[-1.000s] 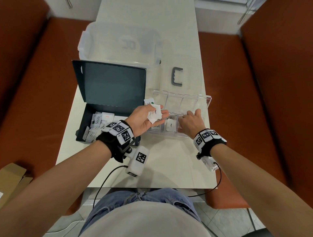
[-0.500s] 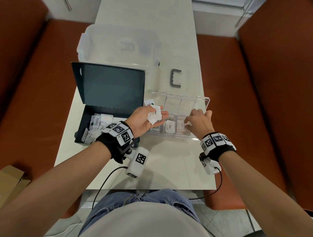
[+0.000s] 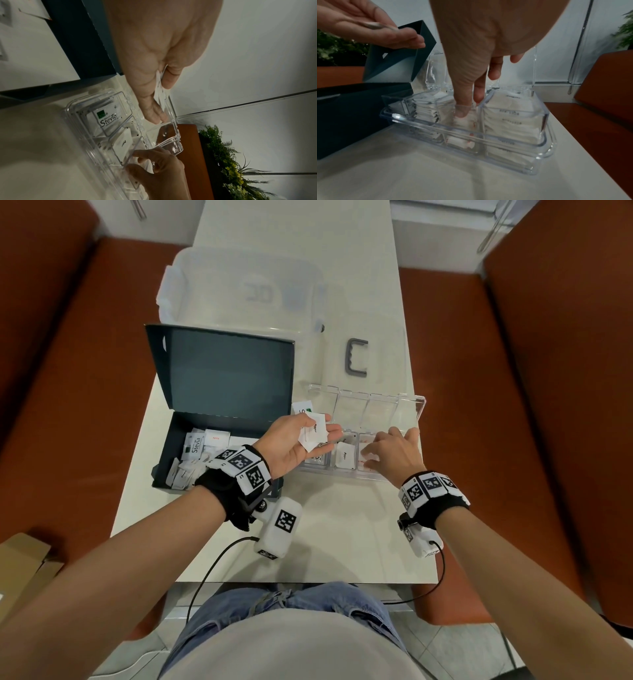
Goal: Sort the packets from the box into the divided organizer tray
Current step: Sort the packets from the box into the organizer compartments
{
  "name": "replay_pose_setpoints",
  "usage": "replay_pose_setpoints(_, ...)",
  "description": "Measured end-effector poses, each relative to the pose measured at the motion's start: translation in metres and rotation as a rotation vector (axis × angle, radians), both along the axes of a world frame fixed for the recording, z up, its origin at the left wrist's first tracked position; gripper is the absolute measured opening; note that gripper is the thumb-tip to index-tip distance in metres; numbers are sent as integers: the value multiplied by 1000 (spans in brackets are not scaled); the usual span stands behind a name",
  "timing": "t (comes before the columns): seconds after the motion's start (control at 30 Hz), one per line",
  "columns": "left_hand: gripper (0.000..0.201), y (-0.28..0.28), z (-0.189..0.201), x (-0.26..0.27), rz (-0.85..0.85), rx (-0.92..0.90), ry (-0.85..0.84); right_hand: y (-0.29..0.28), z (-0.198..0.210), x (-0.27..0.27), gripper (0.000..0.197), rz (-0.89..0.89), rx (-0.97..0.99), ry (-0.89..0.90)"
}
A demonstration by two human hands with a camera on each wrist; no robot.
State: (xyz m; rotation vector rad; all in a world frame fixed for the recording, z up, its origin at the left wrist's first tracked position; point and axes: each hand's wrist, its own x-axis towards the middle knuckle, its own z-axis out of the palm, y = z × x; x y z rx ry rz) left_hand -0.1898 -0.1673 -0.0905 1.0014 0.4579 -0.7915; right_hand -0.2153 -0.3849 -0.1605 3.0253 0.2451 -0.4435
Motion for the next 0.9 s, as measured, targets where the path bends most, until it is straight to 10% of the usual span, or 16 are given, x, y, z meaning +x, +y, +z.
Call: replay_pose_setpoints(0.9,34,4,0,0,38,-22,-3,5,-5,18,44,232,-315,35)
